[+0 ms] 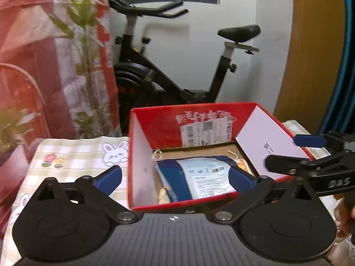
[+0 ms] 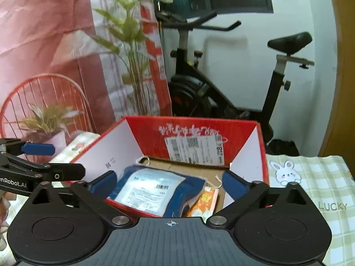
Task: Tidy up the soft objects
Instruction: 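Lower the blue bag into the box and open both grippers, then move both tools back to the cream knit towel in front of the box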
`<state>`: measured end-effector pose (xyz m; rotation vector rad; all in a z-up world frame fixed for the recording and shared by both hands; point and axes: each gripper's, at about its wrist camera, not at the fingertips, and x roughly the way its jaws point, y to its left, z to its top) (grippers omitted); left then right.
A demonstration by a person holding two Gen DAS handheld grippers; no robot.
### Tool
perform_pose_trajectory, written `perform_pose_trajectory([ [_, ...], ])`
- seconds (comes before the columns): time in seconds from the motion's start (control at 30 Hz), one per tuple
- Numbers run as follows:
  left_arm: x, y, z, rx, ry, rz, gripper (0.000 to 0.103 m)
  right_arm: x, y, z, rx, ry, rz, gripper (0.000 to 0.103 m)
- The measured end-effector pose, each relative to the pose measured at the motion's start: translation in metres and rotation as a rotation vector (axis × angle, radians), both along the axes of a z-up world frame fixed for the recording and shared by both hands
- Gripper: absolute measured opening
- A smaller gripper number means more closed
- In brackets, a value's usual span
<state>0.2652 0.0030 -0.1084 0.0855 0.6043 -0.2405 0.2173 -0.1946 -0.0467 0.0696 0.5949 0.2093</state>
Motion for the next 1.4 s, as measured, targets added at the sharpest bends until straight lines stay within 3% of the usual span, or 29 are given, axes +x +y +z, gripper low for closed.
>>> perform_pose_trajectory([
  [0.17,-0.016,0.009,0.006,-0.040,-0.022,0.042,0.103,-0.016,-0.008,0.011,0.036,-0.025,-0.036,0.103],
  [0.27,-0.027,0.010,0.009,0.001,-0.060,0.091,0.103,-0.027,-0.013,0.013,0.077,-0.035,-0.063,0.103],
  [0.33,-0.033,0.010,0.010,0.015,-0.074,0.105,0.103,-0.034,-0.012,0.014,0.060,-0.050,-0.075,0.103],
  [0.53,-0.049,0.018,0.009,-0.043,-0.063,0.096,0.103,-0.057,-0.004,0.016,0.003,-0.107,-0.127,0.103],
  [0.73,-0.068,0.016,0.000,-0.011,-0.057,0.085,0.103,-0.080,0.001,0.012,-0.012,-0.142,-0.116,0.103],
  [1.0,-0.092,0.010,-0.016,0.054,-0.084,0.054,0.103,-0.115,0.008,-0.007,-0.034,-0.140,-0.114,0.103],
  [1.23,-0.108,0.007,-0.028,0.047,-0.072,0.032,0.103,-0.141,0.014,-0.026,-0.023,-0.131,-0.097,0.103],
  [1.4,-0.118,0.009,-0.041,0.016,-0.030,0.036,0.103,-0.161,0.024,-0.041,-0.073,-0.150,-0.086,0.103],
])
